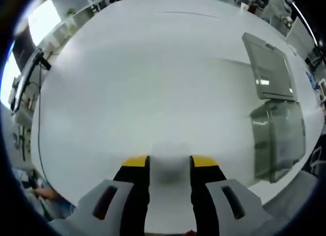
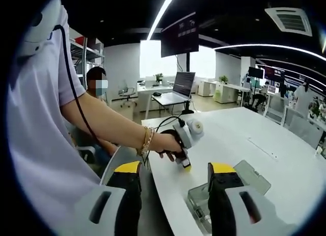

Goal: Insert the divider into the dual guide fixture by aligning both edges with the guide slots and pushing it downward to the bottom, including one-sided entry, uneven engagement, binding, and posture correction.

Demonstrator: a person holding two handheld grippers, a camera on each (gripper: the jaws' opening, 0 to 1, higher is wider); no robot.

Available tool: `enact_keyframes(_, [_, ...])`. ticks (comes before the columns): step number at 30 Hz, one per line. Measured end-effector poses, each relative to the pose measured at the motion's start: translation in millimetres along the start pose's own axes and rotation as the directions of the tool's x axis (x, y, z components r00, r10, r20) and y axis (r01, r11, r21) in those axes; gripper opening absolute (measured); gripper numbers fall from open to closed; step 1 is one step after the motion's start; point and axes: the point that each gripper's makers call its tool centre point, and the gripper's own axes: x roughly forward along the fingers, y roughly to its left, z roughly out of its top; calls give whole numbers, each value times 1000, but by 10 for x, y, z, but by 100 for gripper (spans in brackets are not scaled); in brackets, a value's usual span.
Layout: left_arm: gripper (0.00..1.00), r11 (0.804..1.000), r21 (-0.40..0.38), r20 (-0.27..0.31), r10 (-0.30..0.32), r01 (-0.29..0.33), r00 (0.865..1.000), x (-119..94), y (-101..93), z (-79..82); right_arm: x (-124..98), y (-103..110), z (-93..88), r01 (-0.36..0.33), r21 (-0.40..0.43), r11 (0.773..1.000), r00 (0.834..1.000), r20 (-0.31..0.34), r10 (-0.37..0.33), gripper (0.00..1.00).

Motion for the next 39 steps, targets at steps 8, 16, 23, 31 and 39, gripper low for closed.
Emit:
enact_keyframes(8, [29, 1000, 9, 18, -11, 11, 1000, -19, -24, 42, -3, -6, -7, -3, -3, 1000, 1000, -3, 3, 48])
enact_keyframes(16, [29, 1000, 19, 45, -22, 21, 999, -43, -72, 75, -28, -28, -34, -3, -2, 1000, 1000, -5, 3, 48])
enact_keyframes(23, [29, 999, 28, 77, -36, 34, 996, -70, -128, 97, -44, -28, -63, -2, -1, 1000, 1000, -7, 2, 48])
enact_keyframes(31, [29, 998, 38, 103, -45, 41, 994, -84, -140, 134, -60, -29, -70, 1, 0, 1000, 1000, -10, -1, 48])
enact_keyframes(39, [29, 996, 51, 155, -78, 71, 985, -163, -164, 206, -68, -66, -82, 12, 9, 1000, 1000, -16, -12, 47])
